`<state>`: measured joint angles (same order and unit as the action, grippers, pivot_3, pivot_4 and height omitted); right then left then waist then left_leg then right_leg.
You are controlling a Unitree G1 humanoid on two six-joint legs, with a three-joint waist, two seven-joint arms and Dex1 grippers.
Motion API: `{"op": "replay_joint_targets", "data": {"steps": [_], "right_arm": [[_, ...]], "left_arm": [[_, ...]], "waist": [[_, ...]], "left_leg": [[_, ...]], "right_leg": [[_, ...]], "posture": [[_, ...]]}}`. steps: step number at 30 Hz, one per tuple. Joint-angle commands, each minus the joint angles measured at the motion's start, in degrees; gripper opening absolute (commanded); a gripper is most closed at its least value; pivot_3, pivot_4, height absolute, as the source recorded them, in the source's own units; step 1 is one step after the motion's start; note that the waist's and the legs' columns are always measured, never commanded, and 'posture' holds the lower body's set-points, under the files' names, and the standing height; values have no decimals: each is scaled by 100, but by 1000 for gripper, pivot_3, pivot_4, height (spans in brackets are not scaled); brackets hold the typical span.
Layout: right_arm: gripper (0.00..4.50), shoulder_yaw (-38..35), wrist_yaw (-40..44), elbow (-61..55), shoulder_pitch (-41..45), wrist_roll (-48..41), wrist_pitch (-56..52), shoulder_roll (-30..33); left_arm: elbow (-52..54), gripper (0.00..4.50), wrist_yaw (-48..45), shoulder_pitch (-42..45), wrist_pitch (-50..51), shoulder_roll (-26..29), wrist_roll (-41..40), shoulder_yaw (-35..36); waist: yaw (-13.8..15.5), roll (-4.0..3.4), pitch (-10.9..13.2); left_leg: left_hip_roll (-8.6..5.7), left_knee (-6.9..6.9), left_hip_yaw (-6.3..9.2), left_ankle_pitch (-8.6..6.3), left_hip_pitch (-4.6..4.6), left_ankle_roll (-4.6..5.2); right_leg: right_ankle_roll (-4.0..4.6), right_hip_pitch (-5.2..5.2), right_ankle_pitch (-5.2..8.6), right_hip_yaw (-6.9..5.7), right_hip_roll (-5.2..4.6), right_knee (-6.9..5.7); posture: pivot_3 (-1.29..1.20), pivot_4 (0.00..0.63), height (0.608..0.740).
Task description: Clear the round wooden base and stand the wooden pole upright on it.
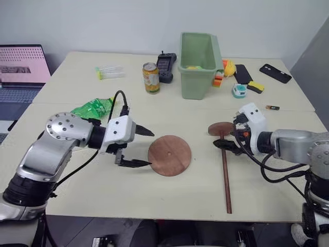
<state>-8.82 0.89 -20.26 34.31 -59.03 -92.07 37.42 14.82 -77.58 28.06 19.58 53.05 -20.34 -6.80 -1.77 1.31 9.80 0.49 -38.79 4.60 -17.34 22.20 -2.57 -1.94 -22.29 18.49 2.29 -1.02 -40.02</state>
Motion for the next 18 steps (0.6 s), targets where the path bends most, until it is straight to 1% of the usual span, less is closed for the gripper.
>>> {"op": "replay_joint_targets", "data": {"steps": [1, 7, 9, 16, 17, 18], "right_arm": [[4500, -6, -674, 445, 255, -432, -43, -42], [4500, 47, -1808, 1293, 486, -1427, -43, -182], [4500, 32, -2183, 1494, 522, -1696, -43, -317], [4500, -41, -3245, 1882, 566, -2339, -43, -588], [4139, -91, -3396, 1960, 538, -2428, -43, -655], [4072, -133, -3523, 2019, 520, -2499, -43, -708]], "left_arm": [[231, 4490, 79, 189, -38, -139, -28, -45], [377, 4490, 270, 211, -27, -364, 48, -149], [409, 4490, 319, 204, -15, -412, 43, -178], [469, 4490, 318, 217, -19, -490, 11, -215], [480, 4500, 312, 240, -21, -512, 1, -230], [488, 4500, 305, 260, -26, -527, -4, -243]], "waist": [[0, 0, 0], [-12, -1, 0], [-15, -1, 0], [-18, -1, 0], [-18, -1, 0], [-18, -1, 0]], "left_leg": [[0, -1, 0, 0, 1, 0], [4, -2, -1, 0, 2, 0], [7, -2, 0, 0, 10, 0], [6, -3, -1, 0, 13, 0], [5, -3, 0, 0, 15, 0], [5, -3, 0, 0, 15, 0]], "right_leg": [[0, 0, 0, 0, 0, 1], [0, 0, 0, 3, -1, 0], [0, -5, 0, 3, -1, 0], [0, -5, 0, 3, -1, 0], [0, -5, 0, 3, 0, 1], [0, -5, 0, 2, 0, 2]], "posture": [[0, 150, 740], [0, 150, 740], [0, 150, 740], [0, 150, 740], [0, 150, 740], [0, 150, 740]]}}
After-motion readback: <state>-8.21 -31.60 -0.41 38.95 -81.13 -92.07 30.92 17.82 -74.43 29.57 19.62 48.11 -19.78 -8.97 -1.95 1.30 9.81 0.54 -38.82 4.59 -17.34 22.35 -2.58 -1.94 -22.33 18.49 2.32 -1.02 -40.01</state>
